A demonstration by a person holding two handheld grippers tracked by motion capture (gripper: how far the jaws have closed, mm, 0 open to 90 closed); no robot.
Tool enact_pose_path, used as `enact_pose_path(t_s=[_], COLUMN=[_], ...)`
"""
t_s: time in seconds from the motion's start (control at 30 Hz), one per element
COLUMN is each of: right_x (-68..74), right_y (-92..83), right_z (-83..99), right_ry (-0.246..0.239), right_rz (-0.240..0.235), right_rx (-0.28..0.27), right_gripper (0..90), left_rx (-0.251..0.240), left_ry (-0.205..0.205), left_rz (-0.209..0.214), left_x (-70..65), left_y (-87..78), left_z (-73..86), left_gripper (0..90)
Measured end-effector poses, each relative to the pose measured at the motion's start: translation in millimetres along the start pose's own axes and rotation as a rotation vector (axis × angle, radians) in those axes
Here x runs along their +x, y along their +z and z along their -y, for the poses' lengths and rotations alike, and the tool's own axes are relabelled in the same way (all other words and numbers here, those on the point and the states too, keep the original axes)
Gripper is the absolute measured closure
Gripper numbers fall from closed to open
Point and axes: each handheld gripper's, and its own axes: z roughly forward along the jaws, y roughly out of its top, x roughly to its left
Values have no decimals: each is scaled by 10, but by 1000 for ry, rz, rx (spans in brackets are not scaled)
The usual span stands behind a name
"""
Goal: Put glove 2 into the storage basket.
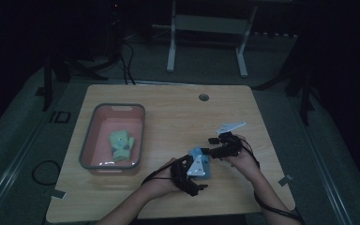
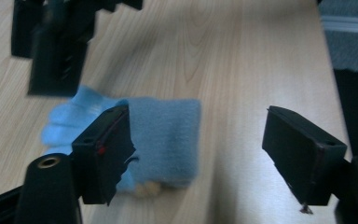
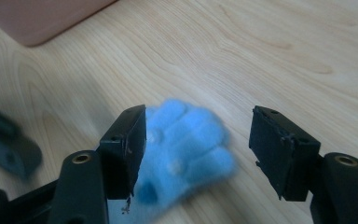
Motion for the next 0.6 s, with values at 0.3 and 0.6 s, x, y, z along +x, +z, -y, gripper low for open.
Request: enact_pose_path(t_s=[0.3, 0.6], right_x=[0, 13], right_y=[295, 383], right_z=[68, 159], right_ry=[2, -10], right_rz=[12, 1], right_rx=[82, 119], right_gripper=[346, 354], left_rx=[50, 107], left_ry=[68, 117], left_rz=[-23, -62], left_x=[8, -30], left_y=[221, 303], left_z=[126, 175], left_gripper=[361, 449])
